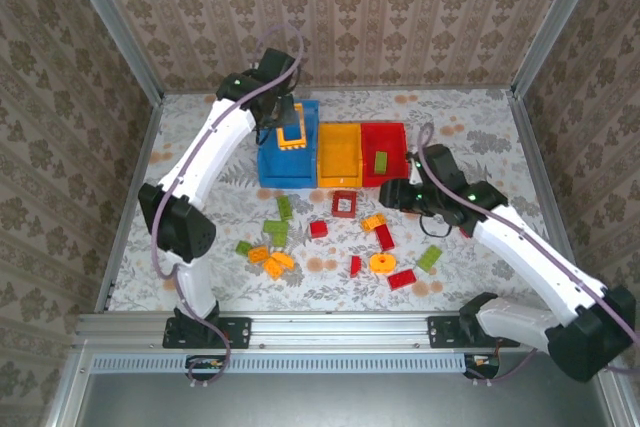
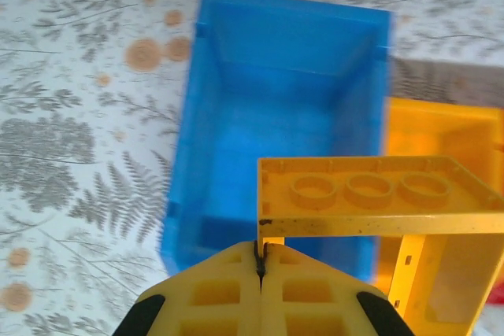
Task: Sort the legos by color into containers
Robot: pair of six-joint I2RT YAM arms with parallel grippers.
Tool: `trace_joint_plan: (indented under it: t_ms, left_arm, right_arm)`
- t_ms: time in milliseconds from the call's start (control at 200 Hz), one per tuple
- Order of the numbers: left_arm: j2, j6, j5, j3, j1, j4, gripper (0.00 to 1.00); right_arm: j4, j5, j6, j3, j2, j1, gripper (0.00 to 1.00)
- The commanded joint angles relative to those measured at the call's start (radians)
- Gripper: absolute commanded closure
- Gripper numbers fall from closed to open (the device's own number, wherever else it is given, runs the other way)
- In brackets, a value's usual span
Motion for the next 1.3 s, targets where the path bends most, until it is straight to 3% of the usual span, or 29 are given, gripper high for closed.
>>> trace_joint_plan:
  t_ms: [0,210,380,455,695,830,1000,1180,1295]
  left_arm:
    - [0.124,0.098,-0.028,0.093,0.027,-0.014,1.00]
    - [0.343,0.108,-0.019,0.268,0.055,-0.032,1.00]
    - [0.401,0.099,0.035,0.257,0.087,-0.001,1.00]
    - [0.420,0.108,0.067,0.253,0.082,0.026,1.00]
    - [0.444,0.086,0.096,0.249,0.080,0.023,1.00]
    - [0.418,0.087,0.104,0.237,0.081,0.020,0.85]
    - [0.372,0.087,0.130,0.227,0.077,0.023,0.75]
    - [0.289,0.072,0.127,0.213,0.069,0.020,0.71]
    - [0.138,0.066,0.135,0.075,0.023,0.092,0.62]
  right_arm:
    - [0.096,-0.025,-0.032,0.067,0.062,0.050,0.48]
    - [0.325,-0.060,-0.086,0.091,0.123,0.136,0.36]
    - [0.513,0.082,-0.215,0.090,0.173,0.243,0.18]
    - [0.556,0.114,-0.247,0.094,0.204,0.265,0.16]
    - [0.535,0.264,-0.262,0.009,0.187,0.280,0.14]
    - [0.499,0.293,-0.218,-0.064,0.122,0.255,0.15]
    - [0.423,0.317,-0.189,-0.107,0.067,0.231,0.17]
    - [0.276,0.345,-0.125,-0.079,0.085,0.198,0.29]
    - [0.225,0.284,-0.036,-0.041,0.199,0.183,0.35]
